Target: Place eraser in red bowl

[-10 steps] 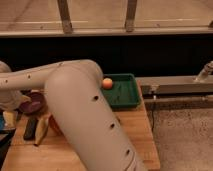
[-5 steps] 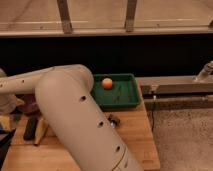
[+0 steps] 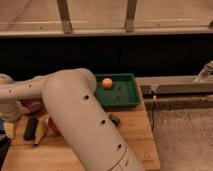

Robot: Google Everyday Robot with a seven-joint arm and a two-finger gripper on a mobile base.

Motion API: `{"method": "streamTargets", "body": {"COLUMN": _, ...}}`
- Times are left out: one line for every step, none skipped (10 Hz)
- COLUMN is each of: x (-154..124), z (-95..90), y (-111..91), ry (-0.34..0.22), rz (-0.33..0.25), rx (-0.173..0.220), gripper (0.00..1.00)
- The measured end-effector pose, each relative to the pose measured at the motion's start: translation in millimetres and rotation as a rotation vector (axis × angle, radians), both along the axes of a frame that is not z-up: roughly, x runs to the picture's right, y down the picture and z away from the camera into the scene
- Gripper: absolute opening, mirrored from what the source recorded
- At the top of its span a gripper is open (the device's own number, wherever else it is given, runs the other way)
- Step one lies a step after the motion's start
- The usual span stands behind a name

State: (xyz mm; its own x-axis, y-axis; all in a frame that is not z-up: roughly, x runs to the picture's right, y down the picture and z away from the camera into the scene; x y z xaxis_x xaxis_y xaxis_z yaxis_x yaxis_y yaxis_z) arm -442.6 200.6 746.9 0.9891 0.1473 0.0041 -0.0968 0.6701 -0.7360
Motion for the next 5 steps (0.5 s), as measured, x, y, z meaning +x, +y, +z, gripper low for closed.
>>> {"method": "streamTargets", "body": {"x": 1.5, "z": -0.2, "y": 9.2, "ry": 0.002, "rz": 0.008, "rx": -0.017, "gripper": 0.80}}
{"method": "streamTargets", "body": {"x": 1.8, "z": -1.9, "y": 14.9, "ry": 0.001, "rz": 0.016, "rx": -0.030, "gripper": 0.80}}
{"method": "streamTargets", "body": {"x": 1.0, "z": -1.8, "y": 19.3, "ry": 0.000, "rz": 0.019, "rx": -0.038, "gripper": 0.80}}
{"method": "streamTargets", "body": {"x": 0.4, "z": -0.4, "y": 21.1, "ry": 0.000, "rz": 0.023, "rx": -0.042, "gripper": 0.80}}
{"method": "streamTargets", "body": {"x": 0.2, "z": 1.1, "y": 21.2, "ry": 0.003, "rz": 0.022, "rx": -0.039, "gripper": 0.80}}
